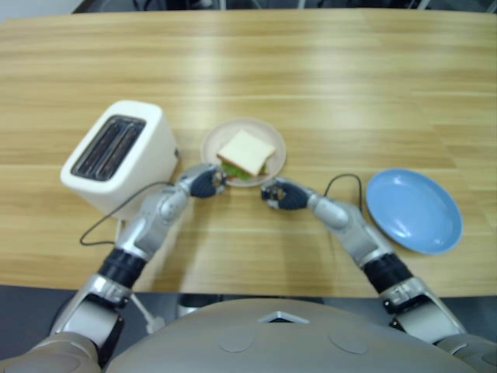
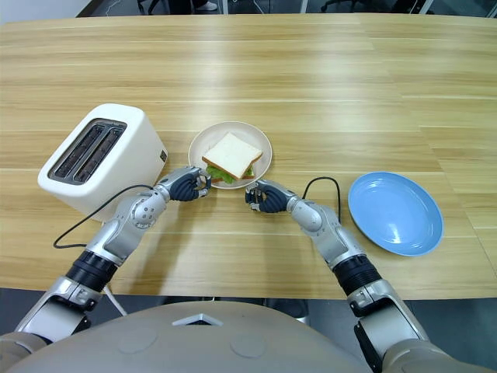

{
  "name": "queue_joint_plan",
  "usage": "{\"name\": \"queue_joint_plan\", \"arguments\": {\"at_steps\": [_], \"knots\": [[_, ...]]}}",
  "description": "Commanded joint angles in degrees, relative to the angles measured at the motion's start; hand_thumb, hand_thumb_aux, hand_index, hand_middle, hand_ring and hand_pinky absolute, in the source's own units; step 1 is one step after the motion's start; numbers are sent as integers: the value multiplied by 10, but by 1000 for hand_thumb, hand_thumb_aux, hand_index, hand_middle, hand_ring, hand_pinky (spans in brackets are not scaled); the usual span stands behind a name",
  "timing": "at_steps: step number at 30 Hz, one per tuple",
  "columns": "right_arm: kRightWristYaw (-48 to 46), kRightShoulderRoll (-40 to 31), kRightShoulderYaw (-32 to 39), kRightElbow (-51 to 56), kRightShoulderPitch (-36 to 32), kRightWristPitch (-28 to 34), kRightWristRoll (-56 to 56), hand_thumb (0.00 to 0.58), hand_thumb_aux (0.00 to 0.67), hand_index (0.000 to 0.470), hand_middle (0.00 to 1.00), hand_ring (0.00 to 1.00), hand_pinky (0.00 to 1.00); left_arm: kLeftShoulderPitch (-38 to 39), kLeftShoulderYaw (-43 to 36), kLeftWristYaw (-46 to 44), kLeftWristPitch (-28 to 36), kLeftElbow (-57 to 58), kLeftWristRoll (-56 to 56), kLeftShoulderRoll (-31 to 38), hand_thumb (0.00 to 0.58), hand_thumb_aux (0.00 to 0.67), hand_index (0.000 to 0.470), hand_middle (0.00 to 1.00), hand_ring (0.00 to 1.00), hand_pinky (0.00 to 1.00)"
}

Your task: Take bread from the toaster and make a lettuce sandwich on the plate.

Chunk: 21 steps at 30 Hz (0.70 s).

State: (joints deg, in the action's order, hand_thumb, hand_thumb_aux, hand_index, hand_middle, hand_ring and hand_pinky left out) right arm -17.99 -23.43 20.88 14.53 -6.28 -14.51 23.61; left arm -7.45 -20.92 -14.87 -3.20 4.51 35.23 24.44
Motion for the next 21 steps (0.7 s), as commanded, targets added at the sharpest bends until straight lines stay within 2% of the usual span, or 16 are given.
{"name": "queue_joint_plan", "arguments": {"at_steps": [1, 5, 9, 13, 17, 21], "knots": [[17, 4, -47, -43, 23, 34, -31, 0, 0, 0, 0, 0, 0, 28, 38, -6, 20, -59, -59, -19, 0, 0, 0, 0, 0, 0], [59, 73, -171, -185, 64, 136, -162, 0, 0, 0, 0, 0, 0, 87, 141, -25, 109, -207, -272, -118, 0, 0, 0, 0, 0, 0], [95, 128, -238, -289, 102, 217, -221, 0, 0, 0, 0, 0, 0, 142, 191, 0, 165, -309, -385, -200, 0, 0, 0, 0, 0, 0], [122, 158, -240, -302, 144, 222, -213, 0, 0, 0, 0, 0, 0, 176, 197, 24, 166, -315, -413, -232, 0, 0, 0, 0, 0, 0], [149, 172, -235, -259, 169, 198, -194, 0, 0, 0, 0, 0, 0, 186, 218, 50, 171, -264, -430, -251, 0, 0, 0, 0, 0, 0], [174, 179, -243, -217, 179, 166, -190, 0, 0, 0, 0, 0, 0, 192, 248, 73, 146, -211, -440, -262, 0, 0, 0, 0, 0, 0]]}}
